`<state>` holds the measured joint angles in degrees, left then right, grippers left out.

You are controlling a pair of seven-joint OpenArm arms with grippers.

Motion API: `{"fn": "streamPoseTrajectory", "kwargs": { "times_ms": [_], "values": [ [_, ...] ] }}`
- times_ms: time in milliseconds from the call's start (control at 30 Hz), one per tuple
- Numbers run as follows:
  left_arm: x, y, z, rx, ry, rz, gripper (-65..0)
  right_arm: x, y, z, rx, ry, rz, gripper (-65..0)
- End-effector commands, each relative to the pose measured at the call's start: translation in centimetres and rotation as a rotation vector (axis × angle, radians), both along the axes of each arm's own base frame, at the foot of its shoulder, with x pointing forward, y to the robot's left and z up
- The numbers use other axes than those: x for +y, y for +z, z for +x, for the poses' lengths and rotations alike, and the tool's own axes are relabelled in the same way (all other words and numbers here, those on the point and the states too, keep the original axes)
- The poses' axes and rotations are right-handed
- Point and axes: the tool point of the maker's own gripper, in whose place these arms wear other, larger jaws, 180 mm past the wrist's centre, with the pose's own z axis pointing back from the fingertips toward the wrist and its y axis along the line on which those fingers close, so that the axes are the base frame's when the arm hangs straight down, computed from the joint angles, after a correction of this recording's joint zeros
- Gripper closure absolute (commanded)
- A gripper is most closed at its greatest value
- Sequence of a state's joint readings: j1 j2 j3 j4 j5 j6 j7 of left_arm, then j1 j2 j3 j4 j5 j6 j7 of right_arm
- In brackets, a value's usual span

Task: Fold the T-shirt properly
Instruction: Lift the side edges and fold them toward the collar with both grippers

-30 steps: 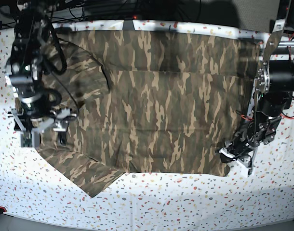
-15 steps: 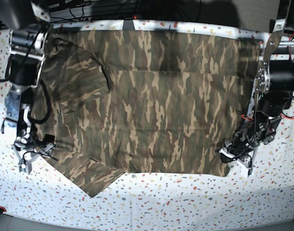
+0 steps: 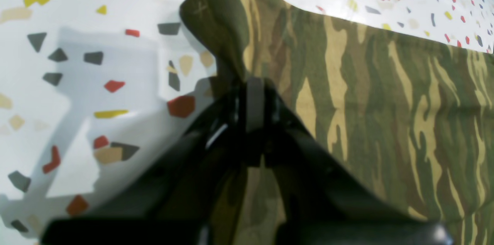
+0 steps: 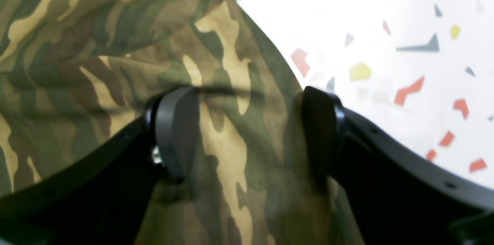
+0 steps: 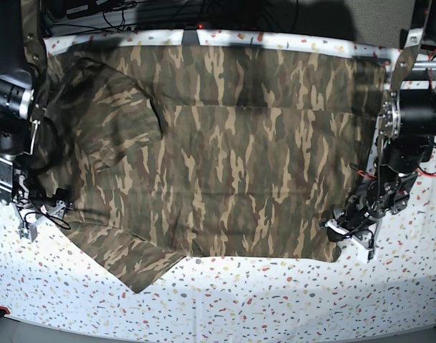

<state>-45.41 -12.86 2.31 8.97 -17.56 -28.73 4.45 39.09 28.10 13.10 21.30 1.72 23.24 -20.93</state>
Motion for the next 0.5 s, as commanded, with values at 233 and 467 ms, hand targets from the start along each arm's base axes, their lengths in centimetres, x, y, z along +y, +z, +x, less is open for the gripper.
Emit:
{"fn": "streamPoseTrajectory", "kwargs": {
  "times_ms": [233,467],
  "values": [
    [0.5,2.9,2.1,-0.080,0.011,-0.006,0.0,0.6,0.7,0.5,0.000,0.053,0.029,-11.4],
    [0.5,3.0,2.1,-0.081,0.012,-0.006,0.0,0.6,0.7,0.3,0.028,0.054,0.028,0.0]
  ]
}}
